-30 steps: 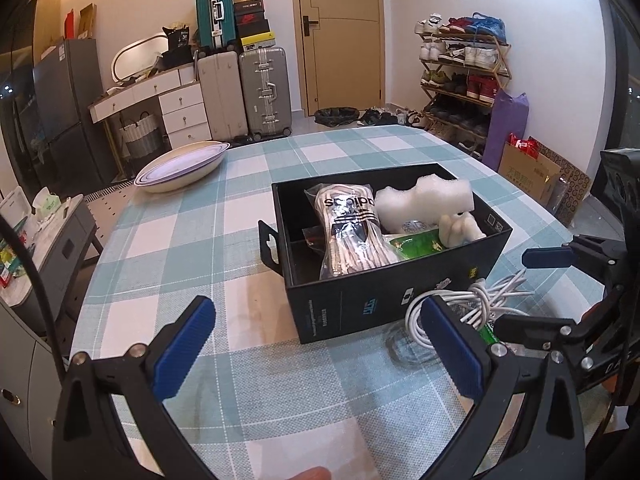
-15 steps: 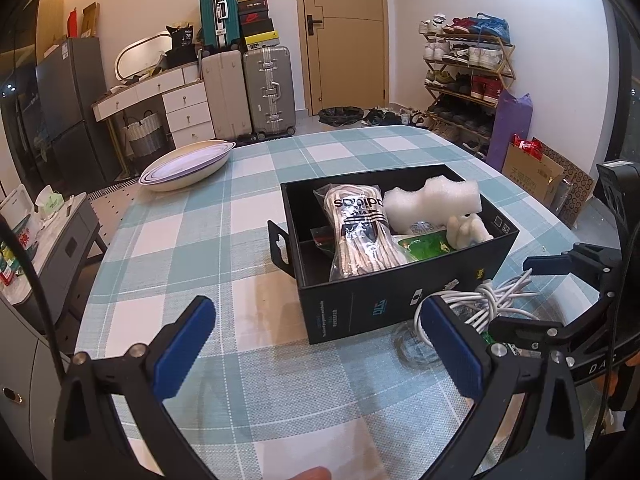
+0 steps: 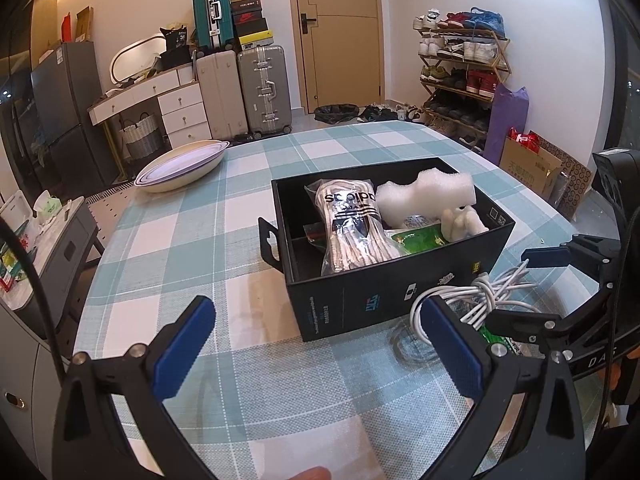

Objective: Organize soft objects
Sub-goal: 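Move the right gripper to the coiled white cable, then grasp the coiled white cable with the right gripper and lift it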

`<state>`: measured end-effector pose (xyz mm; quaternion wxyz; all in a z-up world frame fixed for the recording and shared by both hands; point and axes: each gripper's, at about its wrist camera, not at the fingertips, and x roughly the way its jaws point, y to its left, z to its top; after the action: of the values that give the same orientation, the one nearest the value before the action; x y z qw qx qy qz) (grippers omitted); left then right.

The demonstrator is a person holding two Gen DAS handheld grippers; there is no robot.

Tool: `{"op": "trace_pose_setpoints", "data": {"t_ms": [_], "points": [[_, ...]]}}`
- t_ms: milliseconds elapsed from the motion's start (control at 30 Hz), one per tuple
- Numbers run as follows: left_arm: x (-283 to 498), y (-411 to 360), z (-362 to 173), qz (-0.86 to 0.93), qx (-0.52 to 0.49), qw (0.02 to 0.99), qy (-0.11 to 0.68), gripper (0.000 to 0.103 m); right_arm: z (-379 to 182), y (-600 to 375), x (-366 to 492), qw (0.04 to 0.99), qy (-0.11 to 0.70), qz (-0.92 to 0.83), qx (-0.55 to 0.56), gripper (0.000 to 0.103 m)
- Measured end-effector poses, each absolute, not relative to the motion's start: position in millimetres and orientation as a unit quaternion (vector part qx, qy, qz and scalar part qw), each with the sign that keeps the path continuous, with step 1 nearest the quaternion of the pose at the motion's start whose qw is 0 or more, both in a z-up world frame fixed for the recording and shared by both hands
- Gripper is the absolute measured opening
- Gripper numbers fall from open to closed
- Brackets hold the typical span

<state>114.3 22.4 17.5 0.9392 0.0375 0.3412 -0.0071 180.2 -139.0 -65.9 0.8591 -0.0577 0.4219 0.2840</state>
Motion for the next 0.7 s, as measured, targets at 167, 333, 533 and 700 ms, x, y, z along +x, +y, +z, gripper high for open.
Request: {"op": "trace_pose_setpoints", "data": {"t_ms": [167, 333, 533, 700], "points": [[114.5, 21.3, 17.2, -0.006, 0.038, 0.939, 0.341, 0.103, -69.8, -134.2, 179.9, 0.861, 0.425, 0.276, -0.047, 0.102], [114.4, 21.2, 16.9, -0.007, 0.038, 0.939, 0.341, 0.103, -69.7, -133.2, 179.5, 0.861, 0.423, 0.281, -0.043, 0.096], [114.3, 21.0, 16.9, -0.007, 0.039, 0.939, 0.341, 0.103, -65.8, -132.0, 175.7, 0.857, 0.417, 0.299, -0.047, 0.081], [114.3, 20.8, 16.9, -0.007, 0.040, 0.939, 0.341, 0.103, -63.8, -134.9, 175.7, 0.855, 0.413, 0.310, -0.049, 0.078]]}}
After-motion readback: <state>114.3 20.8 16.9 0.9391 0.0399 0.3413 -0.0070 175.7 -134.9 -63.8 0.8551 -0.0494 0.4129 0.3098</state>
